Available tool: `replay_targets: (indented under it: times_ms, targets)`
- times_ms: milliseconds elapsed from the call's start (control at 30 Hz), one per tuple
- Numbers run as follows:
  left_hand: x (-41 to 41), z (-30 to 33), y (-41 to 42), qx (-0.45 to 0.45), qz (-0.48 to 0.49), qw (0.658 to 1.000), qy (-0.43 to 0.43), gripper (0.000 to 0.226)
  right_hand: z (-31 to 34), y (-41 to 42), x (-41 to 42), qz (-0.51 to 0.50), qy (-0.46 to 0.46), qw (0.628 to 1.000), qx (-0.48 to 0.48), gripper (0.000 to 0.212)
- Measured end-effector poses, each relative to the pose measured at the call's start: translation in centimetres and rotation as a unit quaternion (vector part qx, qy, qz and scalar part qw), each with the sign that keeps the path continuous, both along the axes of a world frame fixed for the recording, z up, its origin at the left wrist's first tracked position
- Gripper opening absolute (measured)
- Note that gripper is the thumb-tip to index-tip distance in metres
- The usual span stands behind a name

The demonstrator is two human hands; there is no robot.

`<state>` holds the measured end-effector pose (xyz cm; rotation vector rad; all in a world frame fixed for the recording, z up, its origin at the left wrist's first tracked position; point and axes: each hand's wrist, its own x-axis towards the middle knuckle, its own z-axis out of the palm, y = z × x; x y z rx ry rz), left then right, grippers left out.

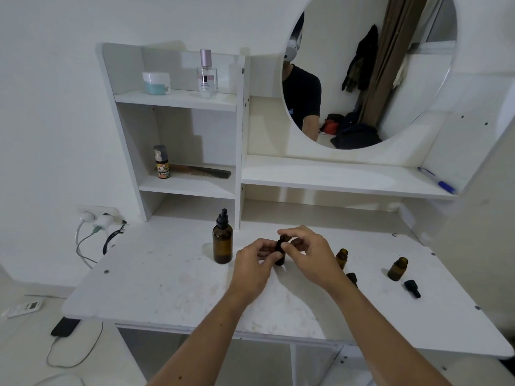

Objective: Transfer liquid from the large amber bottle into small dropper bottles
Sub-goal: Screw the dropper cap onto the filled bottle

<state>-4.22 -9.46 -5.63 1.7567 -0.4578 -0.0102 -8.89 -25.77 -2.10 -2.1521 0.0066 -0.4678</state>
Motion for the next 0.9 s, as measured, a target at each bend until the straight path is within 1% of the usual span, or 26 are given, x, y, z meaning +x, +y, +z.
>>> replay_targets:
  times_ms: [133,267,567,900]
  targets:
    - [0.0,0.1,0.0,-0.005,-0.003,1.0,0.001,0.019,0.1,0.0,-0.1,-0.006,0.005,1.0,0.021,0.031]
    - [0.1,0.0,0.0,-0.003,-0.002,1.0,0.005,0.02,0.1,-0.5,-0.4,0.023,0.01,1.0,-0.003,0.026]
    - [0.3,-0.2,-0.2,0.016,0.012,1.0,0.007,0.023,-0.5,-0.6,0.4,-0.014,0.031,0.999,0.0,0.016]
    - [0.3,-0.2,-0.2,0.022,0.018,1.0,-0.01,0.021,-0.9,0.0,0.4,-0.053,0.005,0.999,0.006,0.011]
